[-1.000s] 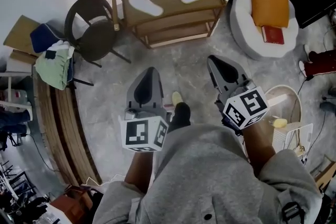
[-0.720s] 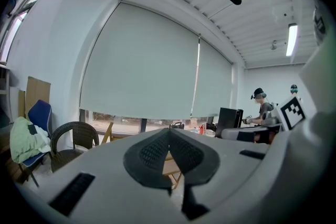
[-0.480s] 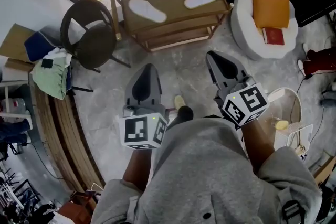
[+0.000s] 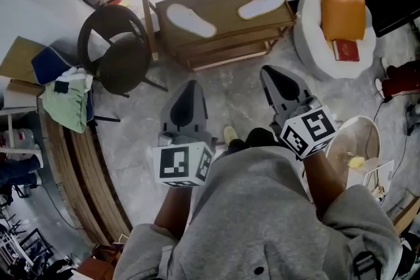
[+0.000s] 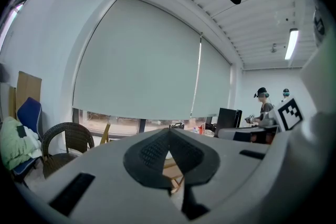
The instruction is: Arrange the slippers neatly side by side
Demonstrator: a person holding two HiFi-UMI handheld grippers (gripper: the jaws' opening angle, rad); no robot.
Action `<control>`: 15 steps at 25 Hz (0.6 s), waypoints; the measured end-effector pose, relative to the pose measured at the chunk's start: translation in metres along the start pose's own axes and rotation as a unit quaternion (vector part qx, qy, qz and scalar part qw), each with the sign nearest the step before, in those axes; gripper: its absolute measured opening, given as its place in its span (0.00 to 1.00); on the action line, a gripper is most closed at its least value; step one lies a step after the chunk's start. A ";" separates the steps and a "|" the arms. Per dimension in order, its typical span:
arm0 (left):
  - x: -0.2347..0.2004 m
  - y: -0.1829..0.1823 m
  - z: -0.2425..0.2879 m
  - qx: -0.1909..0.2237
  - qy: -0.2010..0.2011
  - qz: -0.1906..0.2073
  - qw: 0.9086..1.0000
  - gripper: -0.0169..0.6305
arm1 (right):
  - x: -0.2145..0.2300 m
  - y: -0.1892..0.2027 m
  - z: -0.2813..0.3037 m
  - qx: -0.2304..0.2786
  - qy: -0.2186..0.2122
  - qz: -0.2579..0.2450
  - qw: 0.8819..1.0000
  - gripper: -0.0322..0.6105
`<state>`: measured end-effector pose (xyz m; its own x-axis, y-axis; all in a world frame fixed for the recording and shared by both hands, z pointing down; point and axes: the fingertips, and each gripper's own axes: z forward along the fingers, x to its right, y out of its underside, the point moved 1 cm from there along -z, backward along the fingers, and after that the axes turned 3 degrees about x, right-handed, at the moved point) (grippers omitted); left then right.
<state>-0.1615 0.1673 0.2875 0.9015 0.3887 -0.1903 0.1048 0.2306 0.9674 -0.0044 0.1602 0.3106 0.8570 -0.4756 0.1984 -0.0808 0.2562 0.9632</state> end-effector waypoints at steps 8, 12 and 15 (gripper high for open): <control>-0.005 0.000 0.004 -0.004 0.011 0.000 1.000 0.05 | -0.005 -0.003 0.012 0.004 -0.004 -0.010 1.000 0.09; -0.005 0.001 0.006 -0.002 0.012 0.000 1.000 0.05 | -0.001 -0.005 0.012 0.003 0.001 -0.018 1.000 0.09; -0.004 0.003 0.011 -0.003 0.012 0.000 1.000 0.05 | 0.006 -0.004 0.013 0.002 0.003 -0.023 1.000 0.09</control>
<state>-0.1602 0.1561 0.2927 0.8912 0.4096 -0.1950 0.1030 0.2361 0.9663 -0.0057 0.1454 0.3105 0.8628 -0.4817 0.1537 -0.0445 0.2304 0.9721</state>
